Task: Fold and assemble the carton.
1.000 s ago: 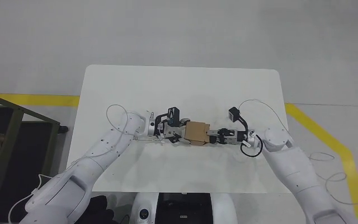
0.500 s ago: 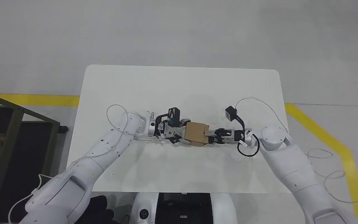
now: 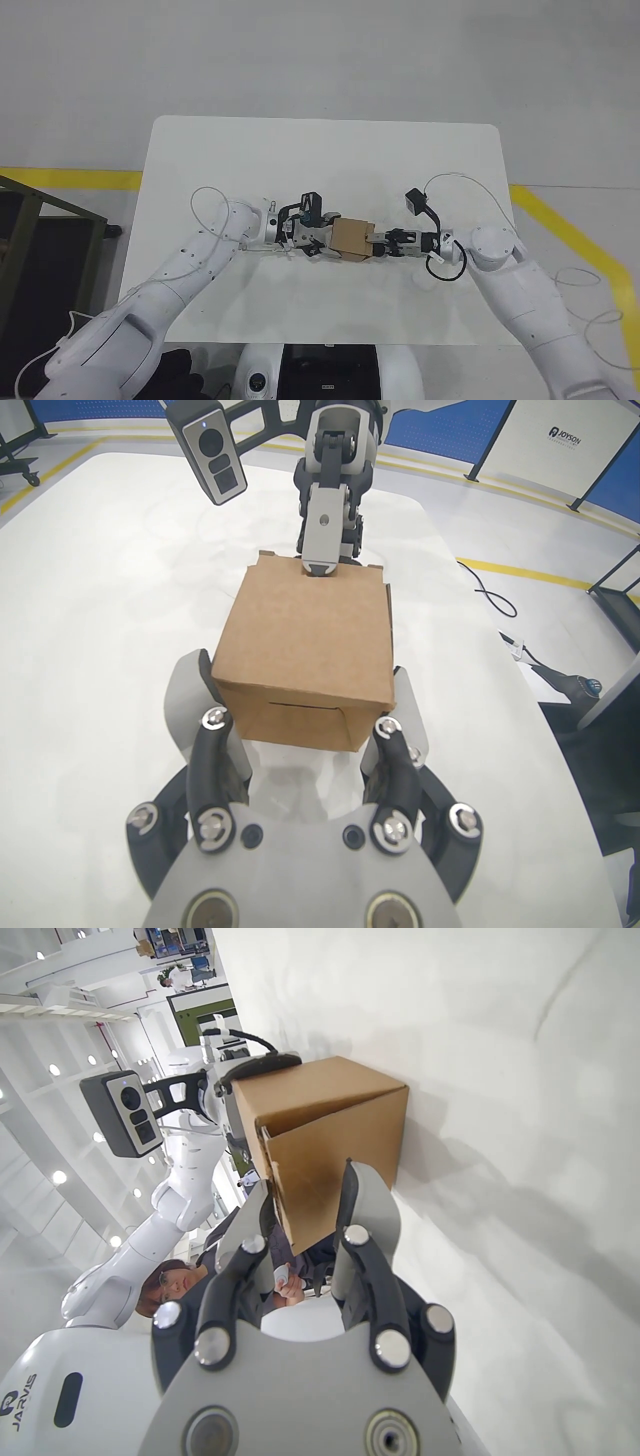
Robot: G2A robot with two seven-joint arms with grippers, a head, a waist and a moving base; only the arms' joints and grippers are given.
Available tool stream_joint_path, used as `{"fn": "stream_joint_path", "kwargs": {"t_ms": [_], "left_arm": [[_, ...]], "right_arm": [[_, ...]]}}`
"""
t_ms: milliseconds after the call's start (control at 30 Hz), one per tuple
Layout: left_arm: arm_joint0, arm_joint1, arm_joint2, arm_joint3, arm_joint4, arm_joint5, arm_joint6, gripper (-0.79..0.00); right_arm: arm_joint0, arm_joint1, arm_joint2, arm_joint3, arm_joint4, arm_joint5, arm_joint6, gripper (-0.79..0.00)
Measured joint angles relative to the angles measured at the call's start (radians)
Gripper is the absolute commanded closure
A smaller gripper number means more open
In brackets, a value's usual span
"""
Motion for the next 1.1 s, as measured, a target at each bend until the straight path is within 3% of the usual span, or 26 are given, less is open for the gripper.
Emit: {"fn": "stream_joint_path", "kwargs": {"t_ms": [167,400,467,833,1067,1100], "left_arm": [[-0.002,-0.001,0.002,0.001,-0.002,0.000,-0.001,-0.536],[-0.005,-0.002,0.004,0.003,-0.003,0.000,-0.005,-0.539],[-0.006,-0.002,0.005,0.003,-0.004,0.000,-0.006,-0.536],[-0.009,-0.001,0.009,0.002,-0.005,0.000,-0.007,-0.539],[-0.012,-0.001,0.010,0.006,-0.009,0.000,-0.009,-0.548],[-0.012,-0.001,0.010,0.006,-0.010,0.000,-0.010,-0.545]], "right_arm": [[-0.021,0.009,0.025,-0.042,-0.011,0.012,-0.004,-0.209],[-0.045,0.020,0.051,-0.078,-0.023,0.023,-0.006,-0.022],[-0.048,0.020,0.051,-0.084,-0.025,0.017,-0.010,0.000],[-0.026,0.011,0.017,-0.072,-0.025,0.009,-0.011,0.000],[-0.024,0.013,0.027,-0.065,-0.020,0.000,-0.013,-0.077],[-0.030,0.015,0.034,-0.068,-0.022,0.000,-0.013,-0.117]]}}
